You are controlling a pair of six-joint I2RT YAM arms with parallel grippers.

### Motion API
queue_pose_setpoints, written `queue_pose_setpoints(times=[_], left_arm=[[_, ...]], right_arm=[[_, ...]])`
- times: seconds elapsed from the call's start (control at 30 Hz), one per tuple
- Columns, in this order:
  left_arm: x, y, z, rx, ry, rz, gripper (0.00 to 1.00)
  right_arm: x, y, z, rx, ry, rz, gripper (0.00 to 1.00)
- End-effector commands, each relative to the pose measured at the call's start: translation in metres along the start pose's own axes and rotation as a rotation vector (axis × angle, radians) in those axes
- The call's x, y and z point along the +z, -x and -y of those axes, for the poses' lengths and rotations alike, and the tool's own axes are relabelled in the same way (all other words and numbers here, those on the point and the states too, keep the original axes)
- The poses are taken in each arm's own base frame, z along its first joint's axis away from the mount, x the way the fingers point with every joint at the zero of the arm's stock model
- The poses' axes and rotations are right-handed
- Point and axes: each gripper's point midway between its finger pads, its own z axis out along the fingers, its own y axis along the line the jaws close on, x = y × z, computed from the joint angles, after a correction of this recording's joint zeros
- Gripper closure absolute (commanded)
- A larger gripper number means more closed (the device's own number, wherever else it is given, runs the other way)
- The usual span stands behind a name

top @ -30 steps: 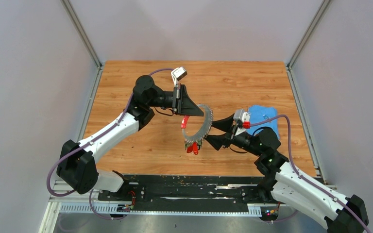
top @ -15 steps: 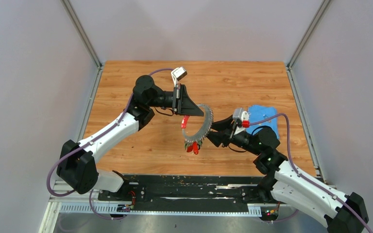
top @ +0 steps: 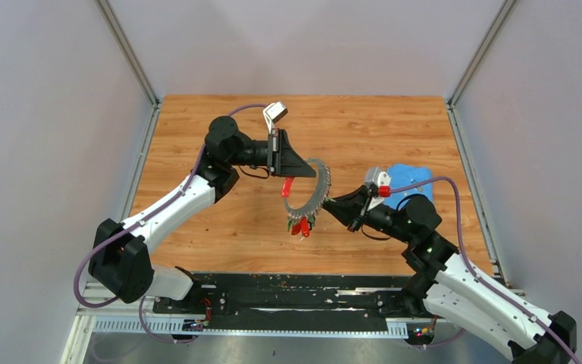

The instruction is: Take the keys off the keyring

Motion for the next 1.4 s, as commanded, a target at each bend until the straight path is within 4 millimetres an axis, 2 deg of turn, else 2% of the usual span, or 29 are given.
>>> queue_pose_setpoints(times=[0.0,0.57,0.7,0.87,0.93,1.03,1.2,1.37], left_arm=[[-0.001,0.005,-0.004,0.034,0.006,0.008,1.00],[-0.015,0.008,-0.029,0.106,0.062,0.022,1.00],[-0.018,0.005,-0.031,0.128,0.078,0.020,1.00],[-0.022,0.001,-0.035,0.166,0.114,0.017,1.00],[-0.026,-0.002,-0.047,0.169,0.186,0.001,1.00],[-0.042,-0.010,-0.075,0.238,0.422,-0.074,1.00],[-0.052,-0.010,-0.088,0.313,0.523,-0.083,1.00],[-0.057,-0.021,-0.120,0.314,0.618,-0.060,1.00]], right_arm=[[-0.003,0.004,-0.014,-0.003,0.054,-0.053,0.99],[-0.004,0.012,-0.022,-0.019,0.095,-0.180,0.99],[-0.001,0.015,-0.020,-0.022,0.089,-0.190,0.99],[-0.006,0.010,-0.011,-0.012,0.030,-0.236,0.99],[-0.007,0.010,-0.006,-0.015,-0.003,-0.249,0.99],[-0.007,0.010,-0.002,-0.010,-0.025,-0.274,0.99],[-0.006,-0.001,0.003,0.009,-0.048,-0.335,0.99],[-0.005,-0.017,0.013,0.043,-0.098,-0.414,0.99]])
